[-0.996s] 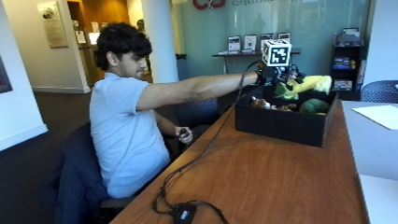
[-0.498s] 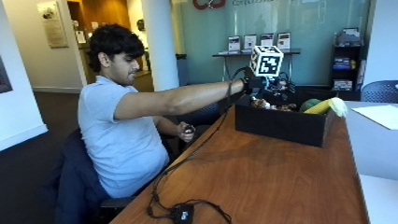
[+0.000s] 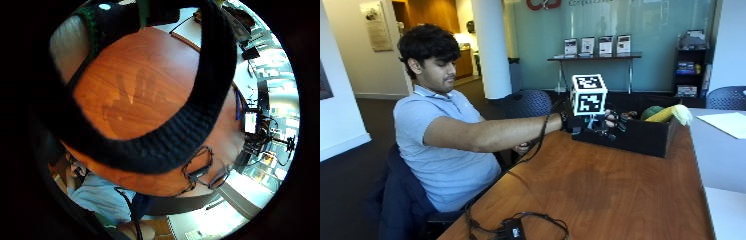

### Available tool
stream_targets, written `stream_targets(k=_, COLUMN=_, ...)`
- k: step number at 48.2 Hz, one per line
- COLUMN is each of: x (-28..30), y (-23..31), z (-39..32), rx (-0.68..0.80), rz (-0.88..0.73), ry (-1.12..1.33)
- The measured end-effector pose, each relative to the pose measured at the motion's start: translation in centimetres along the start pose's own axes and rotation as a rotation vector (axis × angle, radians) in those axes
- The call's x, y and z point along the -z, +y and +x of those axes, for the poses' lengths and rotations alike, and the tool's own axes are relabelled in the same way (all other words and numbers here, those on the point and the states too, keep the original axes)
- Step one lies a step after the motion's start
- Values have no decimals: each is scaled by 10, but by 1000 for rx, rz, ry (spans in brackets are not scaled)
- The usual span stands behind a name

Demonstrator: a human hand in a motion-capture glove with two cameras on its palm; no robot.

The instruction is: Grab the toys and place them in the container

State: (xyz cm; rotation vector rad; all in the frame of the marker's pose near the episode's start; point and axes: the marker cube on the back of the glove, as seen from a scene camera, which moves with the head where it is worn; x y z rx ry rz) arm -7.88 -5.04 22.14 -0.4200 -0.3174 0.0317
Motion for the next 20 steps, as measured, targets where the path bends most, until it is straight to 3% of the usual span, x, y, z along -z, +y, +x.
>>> stream_targets(k=7, x=-19, y=0, z=18, rx=-9, rz=36, ry=82)
stream_targets(k=20, x=-45, y=6, z=42, rx=-18, rz=69, ry=23)
